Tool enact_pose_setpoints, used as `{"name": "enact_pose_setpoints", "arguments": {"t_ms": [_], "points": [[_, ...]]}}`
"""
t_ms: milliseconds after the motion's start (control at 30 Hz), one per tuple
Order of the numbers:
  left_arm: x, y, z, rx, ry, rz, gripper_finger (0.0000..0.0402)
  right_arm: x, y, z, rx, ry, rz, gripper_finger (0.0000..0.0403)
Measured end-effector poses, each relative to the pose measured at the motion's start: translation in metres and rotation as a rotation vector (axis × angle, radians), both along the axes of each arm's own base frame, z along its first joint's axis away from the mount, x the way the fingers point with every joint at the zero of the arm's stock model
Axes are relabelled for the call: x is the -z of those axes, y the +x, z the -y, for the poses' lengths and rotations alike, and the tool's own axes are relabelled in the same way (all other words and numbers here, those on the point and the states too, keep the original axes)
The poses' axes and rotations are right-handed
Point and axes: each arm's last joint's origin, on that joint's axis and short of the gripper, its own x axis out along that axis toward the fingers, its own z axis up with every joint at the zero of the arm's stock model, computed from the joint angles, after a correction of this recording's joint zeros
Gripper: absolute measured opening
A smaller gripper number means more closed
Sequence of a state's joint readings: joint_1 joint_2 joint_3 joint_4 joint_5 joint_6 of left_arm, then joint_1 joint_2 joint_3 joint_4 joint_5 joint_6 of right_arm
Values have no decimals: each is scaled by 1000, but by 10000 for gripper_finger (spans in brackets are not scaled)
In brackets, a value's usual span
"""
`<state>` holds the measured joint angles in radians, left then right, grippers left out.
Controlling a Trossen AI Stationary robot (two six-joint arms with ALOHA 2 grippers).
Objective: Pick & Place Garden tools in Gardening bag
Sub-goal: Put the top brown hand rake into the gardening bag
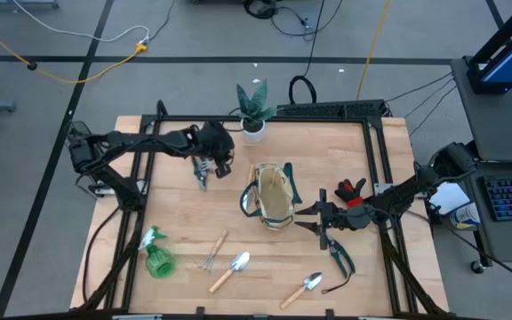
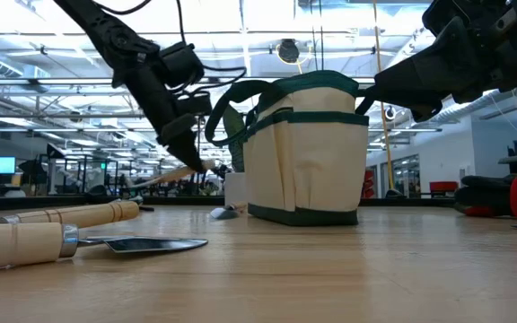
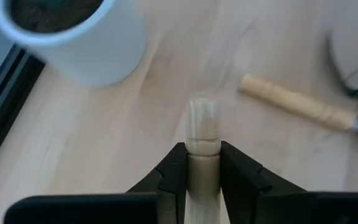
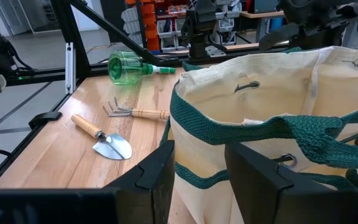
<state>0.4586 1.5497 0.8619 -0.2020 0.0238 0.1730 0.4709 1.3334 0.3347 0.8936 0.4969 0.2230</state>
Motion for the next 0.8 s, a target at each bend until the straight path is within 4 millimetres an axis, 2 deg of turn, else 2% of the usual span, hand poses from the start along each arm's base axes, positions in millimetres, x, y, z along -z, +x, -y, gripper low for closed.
{"name": "enact_pose_setpoints", "arguments": {"t_ms": [267, 533, 667, 800], "points": [[-3, 12, 17, 64, 18, 49, 71, 0, 0, 0, 0, 0, -1, 134], [-7, 19, 26, 92, 32, 100, 73, 0, 0, 0, 0, 0, 0, 134], [-17, 18, 30, 104, 48, 140, 71, 0, 0, 0, 0, 0, 0, 134], [-35, 13, 35, 118, 77, 200, 73, 0, 0, 0, 0, 0, 0, 134]]}}
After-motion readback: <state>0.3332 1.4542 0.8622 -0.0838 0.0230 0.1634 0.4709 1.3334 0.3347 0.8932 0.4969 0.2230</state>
